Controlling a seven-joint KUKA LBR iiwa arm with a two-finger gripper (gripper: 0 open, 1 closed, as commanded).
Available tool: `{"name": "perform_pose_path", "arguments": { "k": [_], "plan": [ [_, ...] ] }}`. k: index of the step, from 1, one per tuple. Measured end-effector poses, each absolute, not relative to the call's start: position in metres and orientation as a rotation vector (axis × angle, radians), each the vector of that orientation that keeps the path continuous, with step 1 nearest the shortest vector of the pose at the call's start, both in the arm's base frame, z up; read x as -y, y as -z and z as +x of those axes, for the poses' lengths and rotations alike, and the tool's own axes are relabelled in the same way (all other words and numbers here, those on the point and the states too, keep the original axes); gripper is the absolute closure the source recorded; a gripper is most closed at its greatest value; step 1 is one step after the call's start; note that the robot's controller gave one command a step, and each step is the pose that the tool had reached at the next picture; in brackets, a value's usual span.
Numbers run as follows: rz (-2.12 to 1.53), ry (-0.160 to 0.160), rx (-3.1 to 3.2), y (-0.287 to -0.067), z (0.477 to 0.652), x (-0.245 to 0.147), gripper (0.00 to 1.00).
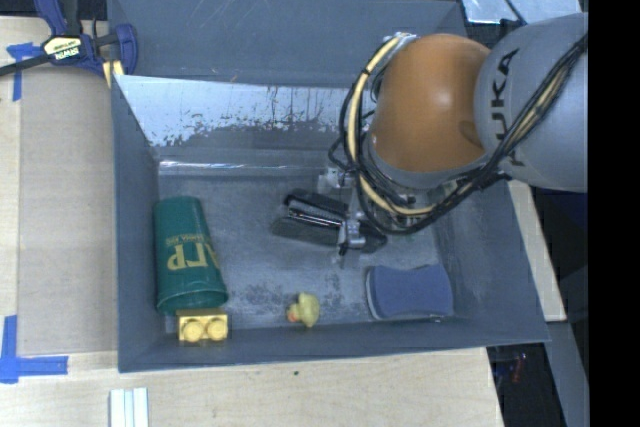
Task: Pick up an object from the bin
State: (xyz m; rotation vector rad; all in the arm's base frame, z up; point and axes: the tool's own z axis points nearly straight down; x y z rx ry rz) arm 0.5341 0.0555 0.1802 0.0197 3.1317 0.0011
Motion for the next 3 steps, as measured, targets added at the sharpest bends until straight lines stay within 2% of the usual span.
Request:
{"name": "perform_pose_path", "arguments": {
  "k": [1,2,3],
  "plan": [
    [0.061,-0.001,-3.133,-0.177,0.546,-0.075,0.00],
    [0.074,-0.002,-3.124,-0.175,0.549,-0.075,0.00],
    [-0.217,0.002,-3.130,-0.151,0.523,-0.074,0.00]
  ]
}}
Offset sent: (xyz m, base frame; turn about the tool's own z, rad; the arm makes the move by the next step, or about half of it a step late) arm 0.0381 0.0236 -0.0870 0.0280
